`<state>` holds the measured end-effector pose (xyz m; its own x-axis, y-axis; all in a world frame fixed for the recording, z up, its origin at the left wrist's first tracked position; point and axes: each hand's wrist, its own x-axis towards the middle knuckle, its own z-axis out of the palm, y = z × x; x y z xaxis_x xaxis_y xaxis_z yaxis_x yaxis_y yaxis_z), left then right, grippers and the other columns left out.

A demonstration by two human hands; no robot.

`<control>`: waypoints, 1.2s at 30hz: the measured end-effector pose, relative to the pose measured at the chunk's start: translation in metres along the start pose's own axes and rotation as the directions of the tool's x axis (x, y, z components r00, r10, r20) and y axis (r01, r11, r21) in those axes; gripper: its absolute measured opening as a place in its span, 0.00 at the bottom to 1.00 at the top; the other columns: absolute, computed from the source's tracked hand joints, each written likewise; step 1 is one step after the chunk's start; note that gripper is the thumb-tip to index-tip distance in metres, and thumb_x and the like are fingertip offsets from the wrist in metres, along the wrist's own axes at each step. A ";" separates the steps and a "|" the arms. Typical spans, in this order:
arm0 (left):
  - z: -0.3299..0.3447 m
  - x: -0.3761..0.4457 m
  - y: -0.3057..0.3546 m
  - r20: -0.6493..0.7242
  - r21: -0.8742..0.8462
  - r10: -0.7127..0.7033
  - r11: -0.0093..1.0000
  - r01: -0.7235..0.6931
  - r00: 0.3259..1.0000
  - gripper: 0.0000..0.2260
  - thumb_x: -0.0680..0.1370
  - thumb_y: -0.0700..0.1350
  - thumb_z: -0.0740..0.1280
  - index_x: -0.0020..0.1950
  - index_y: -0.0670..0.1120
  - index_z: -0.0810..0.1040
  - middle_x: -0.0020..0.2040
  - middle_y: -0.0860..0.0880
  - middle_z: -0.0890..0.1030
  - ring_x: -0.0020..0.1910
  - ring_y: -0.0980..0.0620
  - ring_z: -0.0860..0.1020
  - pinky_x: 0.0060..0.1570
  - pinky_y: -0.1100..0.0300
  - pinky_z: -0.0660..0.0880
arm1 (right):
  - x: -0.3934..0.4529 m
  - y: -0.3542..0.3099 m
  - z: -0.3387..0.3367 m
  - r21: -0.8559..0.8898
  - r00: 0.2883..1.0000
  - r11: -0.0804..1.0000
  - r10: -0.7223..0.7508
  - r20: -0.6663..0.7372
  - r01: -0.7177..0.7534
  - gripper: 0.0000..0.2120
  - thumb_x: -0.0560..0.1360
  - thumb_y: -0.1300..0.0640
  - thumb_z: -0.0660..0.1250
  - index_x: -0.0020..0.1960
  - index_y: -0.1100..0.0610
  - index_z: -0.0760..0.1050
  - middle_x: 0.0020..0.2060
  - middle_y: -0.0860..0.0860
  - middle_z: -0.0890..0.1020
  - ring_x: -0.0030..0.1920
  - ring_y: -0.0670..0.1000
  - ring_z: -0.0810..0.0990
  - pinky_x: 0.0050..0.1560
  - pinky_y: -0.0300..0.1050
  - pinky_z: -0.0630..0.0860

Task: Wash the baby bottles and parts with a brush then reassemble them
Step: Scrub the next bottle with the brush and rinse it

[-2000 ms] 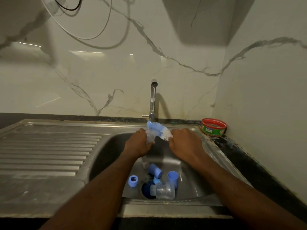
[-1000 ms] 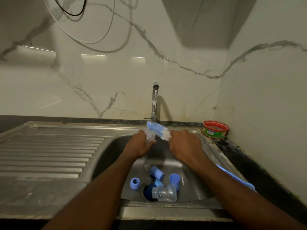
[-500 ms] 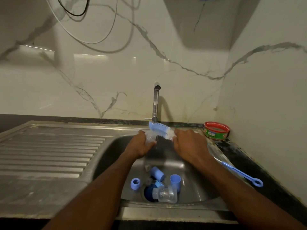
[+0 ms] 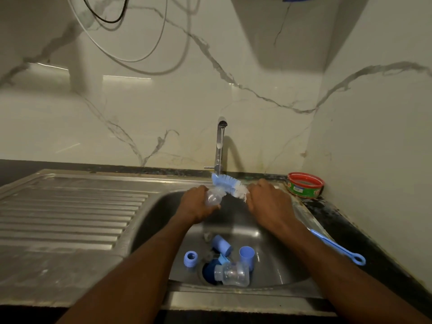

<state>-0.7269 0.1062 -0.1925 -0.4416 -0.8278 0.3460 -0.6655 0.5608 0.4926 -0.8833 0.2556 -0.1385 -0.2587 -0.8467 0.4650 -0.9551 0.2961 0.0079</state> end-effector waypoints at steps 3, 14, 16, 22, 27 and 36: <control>0.004 -0.001 0.002 0.055 -0.109 0.061 0.993 -0.054 0.997 0.35 0.72 0.53 0.79 0.73 0.46 0.67 0.68 0.45 0.76 0.64 0.48 0.75 0.61 0.57 0.72 | -0.003 -0.006 0.002 0.038 0.999 0.999 -0.037 -0.007 0.037 0.12 0.81 0.49 0.62 0.61 0.50 0.77 0.55 0.51 0.76 0.50 0.54 0.80 0.50 0.55 0.79; 0.008 0.006 0.010 0.071 -0.081 -0.045 0.995 0.050 0.996 0.47 0.61 0.78 0.69 0.70 0.50 0.74 0.66 0.48 0.79 0.63 0.48 0.77 0.63 0.52 0.74 | -0.008 -0.010 -0.013 0.129 0.989 0.991 -0.025 -0.145 0.044 0.12 0.80 0.49 0.63 0.63 0.49 0.71 0.56 0.49 0.76 0.49 0.54 0.79 0.47 0.52 0.78; 0.010 0.010 0.003 0.108 -0.095 -0.057 0.993 0.068 0.992 0.44 0.63 0.75 0.72 0.70 0.49 0.74 0.66 0.46 0.79 0.64 0.48 0.77 0.64 0.53 0.74 | -0.013 -0.010 -0.015 0.134 0.987 0.989 -0.037 -0.158 0.058 0.11 0.80 0.49 0.62 0.61 0.49 0.69 0.54 0.48 0.76 0.49 0.53 0.79 0.44 0.50 0.76; 0.013 -0.010 0.031 0.408 -0.159 0.151 0.983 -0.093 0.900 0.26 0.77 0.53 0.73 0.70 0.43 0.72 0.66 0.43 0.77 0.61 0.48 0.77 0.64 0.54 0.73 | 0.000 -0.031 -0.005 0.048 0.999 0.999 0.026 -0.041 -0.024 0.17 0.78 0.51 0.66 0.64 0.51 0.68 0.57 0.52 0.76 0.52 0.56 0.80 0.41 0.47 0.65; 0.013 -0.010 0.034 0.169 -0.058 0.098 0.994 -0.090 0.981 0.31 0.72 0.51 0.79 0.71 0.46 0.70 0.66 0.45 0.76 0.63 0.48 0.76 0.66 0.50 0.74 | 0.004 -0.022 -0.005 0.086 0.997 0.993 0.077 0.011 -0.078 0.14 0.77 0.49 0.67 0.62 0.48 0.72 0.56 0.50 0.79 0.52 0.54 0.81 0.45 0.49 0.75; 0.004 -0.015 0.032 0.253 -0.272 0.277 0.940 -0.207 0.927 0.19 0.80 0.51 0.70 0.68 0.46 0.74 0.65 0.46 0.78 0.61 0.49 0.78 0.61 0.58 0.74 | 0.004 -0.022 0.001 0.171 0.995 0.981 0.098 -0.026 -0.092 0.13 0.78 0.51 0.65 0.61 0.50 0.73 0.55 0.52 0.80 0.52 0.56 0.81 0.47 0.49 0.76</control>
<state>-0.7442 0.1368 -0.1850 -0.7457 -0.6154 0.2554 -0.3708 0.7017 0.6084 -0.8635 0.2448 -0.1376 -0.3472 -0.8017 0.4866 -0.9378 0.2927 -0.1869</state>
